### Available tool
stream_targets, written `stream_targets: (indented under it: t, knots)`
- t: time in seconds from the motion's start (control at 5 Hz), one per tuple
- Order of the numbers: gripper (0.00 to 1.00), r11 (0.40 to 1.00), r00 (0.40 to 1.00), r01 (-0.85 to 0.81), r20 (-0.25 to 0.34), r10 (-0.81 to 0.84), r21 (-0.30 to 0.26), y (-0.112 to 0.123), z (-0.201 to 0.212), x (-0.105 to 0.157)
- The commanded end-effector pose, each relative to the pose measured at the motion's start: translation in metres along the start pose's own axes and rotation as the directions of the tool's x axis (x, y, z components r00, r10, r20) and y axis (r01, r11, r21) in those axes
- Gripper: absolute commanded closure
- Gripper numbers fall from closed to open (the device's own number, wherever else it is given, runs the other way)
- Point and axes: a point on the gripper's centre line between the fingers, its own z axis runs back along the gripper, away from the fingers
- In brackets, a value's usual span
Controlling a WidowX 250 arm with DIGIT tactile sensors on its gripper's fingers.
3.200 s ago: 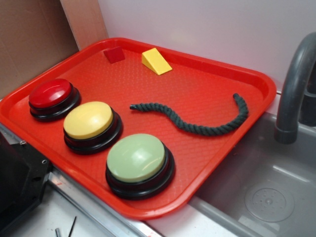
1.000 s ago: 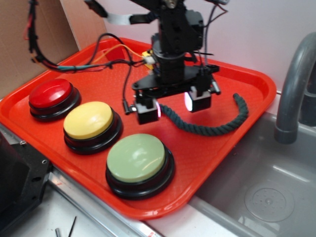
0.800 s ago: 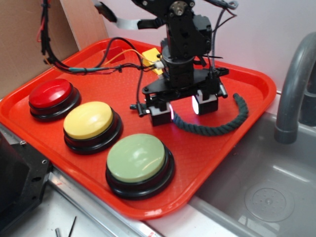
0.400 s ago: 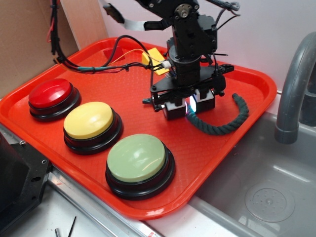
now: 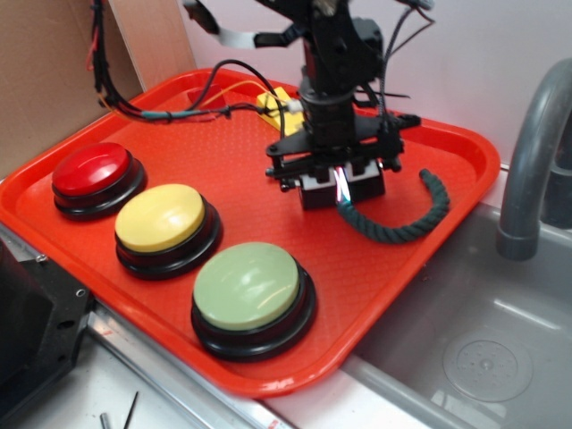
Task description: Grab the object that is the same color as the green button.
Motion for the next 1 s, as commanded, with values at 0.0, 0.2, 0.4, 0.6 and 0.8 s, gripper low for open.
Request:
stream_targets:
  t: [0.0,0.2,0.4,0.6,0.8]
  knots:
    - [1.00,0.980,0.983,0.184,0.028,-0.182,-0.070,0.010,0.084,0.042]
    - [1.00,0.939,0.939,0.343,0.043,-0.341,-0.040,0.017,0.125,0.051]
    - [1.00,0.906,0.906,0.423,0.045,-0.421,-0.028,0.025,0.159,0.052]
    - [1.00,0.881,0.884,0.468,0.052,-0.465,-0.072,0.035,0.193,0.045]
    - [1.00,0.858,0.865,0.502,0.082,-0.495,-0.108,0.044,0.219,0.036]
